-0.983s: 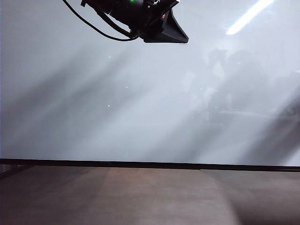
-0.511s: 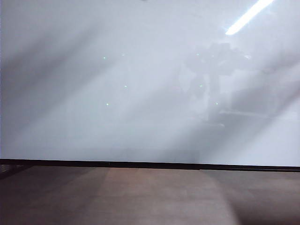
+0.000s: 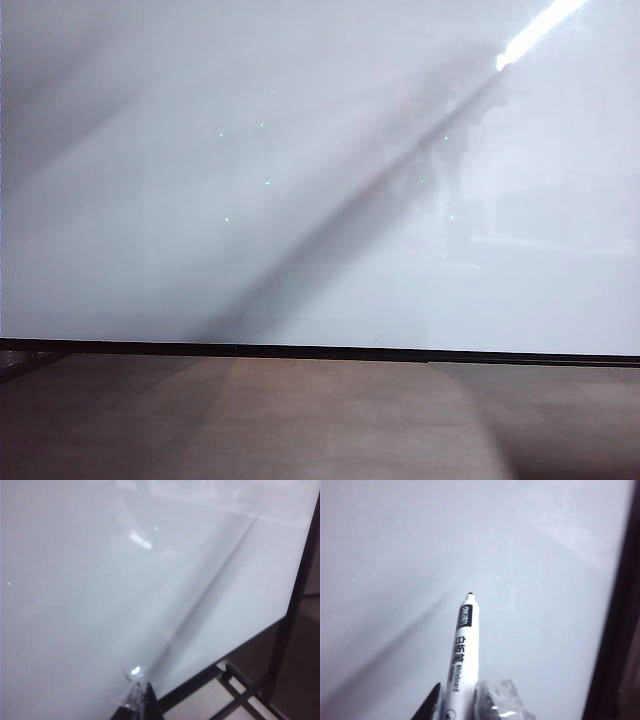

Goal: Reach to the right to find the marker pen, pick it up, and write the number 1 on the whiteboard.

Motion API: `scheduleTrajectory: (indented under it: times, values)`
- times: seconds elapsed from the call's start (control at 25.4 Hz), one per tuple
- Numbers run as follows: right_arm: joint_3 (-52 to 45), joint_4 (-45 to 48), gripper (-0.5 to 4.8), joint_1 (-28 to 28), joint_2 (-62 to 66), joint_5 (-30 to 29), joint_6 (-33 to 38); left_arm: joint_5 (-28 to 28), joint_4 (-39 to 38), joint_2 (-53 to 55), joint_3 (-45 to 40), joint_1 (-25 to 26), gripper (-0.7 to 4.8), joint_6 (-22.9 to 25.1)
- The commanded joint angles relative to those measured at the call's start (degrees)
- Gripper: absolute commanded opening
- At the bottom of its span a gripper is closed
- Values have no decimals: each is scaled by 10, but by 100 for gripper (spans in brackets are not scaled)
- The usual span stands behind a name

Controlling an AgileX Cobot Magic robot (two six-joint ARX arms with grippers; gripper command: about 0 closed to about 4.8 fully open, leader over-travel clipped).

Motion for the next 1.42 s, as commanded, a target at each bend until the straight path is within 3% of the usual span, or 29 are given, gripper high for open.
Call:
scheduleTrajectory:
  times: [0.04,0.24,0.35,0.55,0.71,0.9,1.26,1.42]
  values:
    - [46,-30,-6,50,2,31,-18,44,10,-7,2,-1,-5,-5]
    - [119,-56,-6,103,32,71,-52,47,18,-8,2,-1,-5,-54]
    - [164,-61,-6,108,62,78,-74,47,30,-8,2,-1,-5,-55]
    - [248,-108,-6,102,129,96,-104,96,65,2,2,-2,-5,-115]
    - [304,-123,-6,101,186,110,-154,92,66,16,2,-2,-5,-115]
    - [349,-147,-6,101,241,137,-161,94,64,30,2,-2,-5,-114]
    - [353,-136,-6,101,266,150,-162,92,67,39,2,-2,-5,-83]
    - [353,-120,-6,92,271,148,-163,85,80,48,3,-17,-5,-93]
